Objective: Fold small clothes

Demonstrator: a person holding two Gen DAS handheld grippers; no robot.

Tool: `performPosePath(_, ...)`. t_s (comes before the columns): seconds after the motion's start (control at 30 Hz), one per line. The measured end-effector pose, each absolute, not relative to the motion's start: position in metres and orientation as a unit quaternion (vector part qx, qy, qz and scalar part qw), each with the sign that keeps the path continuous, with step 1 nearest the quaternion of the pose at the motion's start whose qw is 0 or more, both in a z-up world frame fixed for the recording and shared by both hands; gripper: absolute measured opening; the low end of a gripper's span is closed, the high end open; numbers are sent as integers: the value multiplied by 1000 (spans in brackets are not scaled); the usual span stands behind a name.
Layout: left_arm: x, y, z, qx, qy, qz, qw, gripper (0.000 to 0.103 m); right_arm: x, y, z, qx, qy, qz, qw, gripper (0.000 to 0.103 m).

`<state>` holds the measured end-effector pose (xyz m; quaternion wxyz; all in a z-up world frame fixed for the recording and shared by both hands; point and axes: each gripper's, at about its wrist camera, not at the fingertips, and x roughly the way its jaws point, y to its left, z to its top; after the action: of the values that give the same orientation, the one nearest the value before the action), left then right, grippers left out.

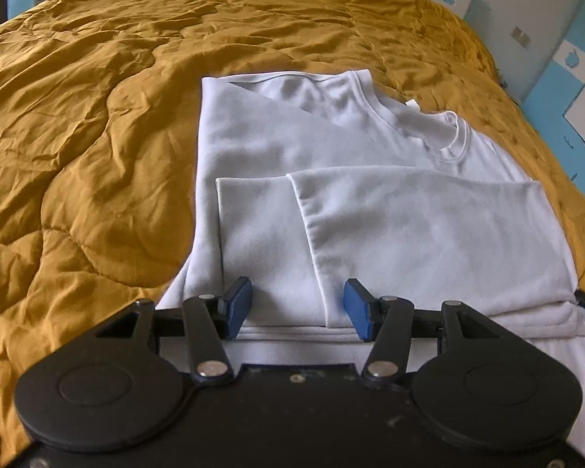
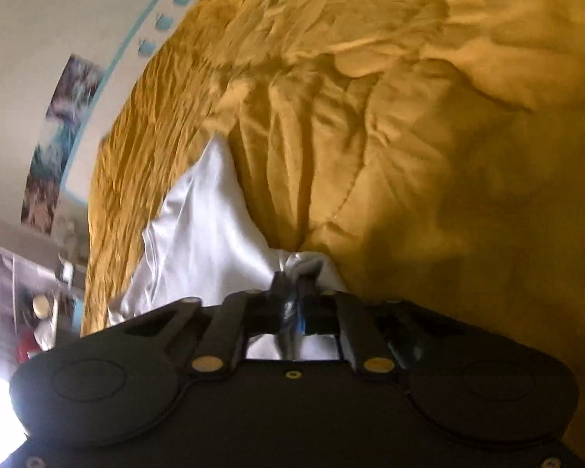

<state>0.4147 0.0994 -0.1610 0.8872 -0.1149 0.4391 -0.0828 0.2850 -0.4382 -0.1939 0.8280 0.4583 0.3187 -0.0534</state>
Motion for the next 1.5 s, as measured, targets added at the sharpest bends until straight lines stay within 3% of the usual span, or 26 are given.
performPosePath(0.07, 418, 104, -153, -118, 449, -95, 880, 54, 286, -442, -180, 453, 328, -51, 827, 11)
performPosePath(0.13, 425, 113, -142, -120, 449, -107, 879, 55, 286, -445, -161, 439, 338, -48, 831, 32)
performPosePath(0.3, 467, 150, -135, -131, 413, -37, 900, 55, 325, -452, -122, 357, 286, 1, 889, 47)
performPosePath(0.47, 521, 187, -167, -229, 416, -8, 880, 55, 421, -461, -148, 344, 299, 8, 890, 47)
performPosePath(0.67, 552, 199, -186, -321, 393, -59, 860, 57, 464, -457, -171, 349, 317, 18, 882, 47)
performPosePath(0.77, 560, 195, -186, -330, 376, -76, 862, 48, 469, -454, -179, 371, 316, 35, 873, 47)
performPosePath(0.8, 561, 193, -184, -324, 366, -74, 869, 42, 471, -452, -180, 371, 314, 33, 873, 43)
performPosePath(0.83, 562, 188, -179, -313, 356, -73, 878, 9, 470, -449, -179, 360, 309, 23, 880, 15)
performPosePath(0.87, 563, 187, -175, -305, 349, -72, 883, 7, 471, -445, -175, 340, 303, 12, 890, 5)
performPosePath(0.97, 565, 179, -175, -267, 334, -57, 902, 8, 470, -441, -164, 322, 272, 2, 907, 4)
performPosePath(1.03, 571, 168, -185, -216, 361, -41, 906, 17, 477, -438, -170, 310, 296, -18, 903, 4)
performPosePath(1.1, 570, 164, -185, -202, 361, -30, 910, 19, 484, -435, -182, 290, 328, -33, 898, 4)
performPosePath(1.13, 570, 163, -180, -207, 362, -23, 908, 23, 483, -436, -183, 294, 327, -34, 897, 5)
performPosePath(1.17, 567, 162, -172, -204, 362, -18, 910, 35, 479, -438, -180, 304, 318, -45, 897, 6)
performPosePath(1.23, 552, 161, -149, -171, 347, -6, 922, 43, 466, -441, -166, 308, 301, -61, 901, 36)
performPosePath(1.3, 534, 156, -128, -143, 351, -19, 925, 43, 444, -440, -146, 294, 280, -27, 913, 45)
performPosePath(1.5, 445, 135, -106, -154, 380, -124, 903, 44, 376, -416, -112, 251, 319, 100, 909, 38)
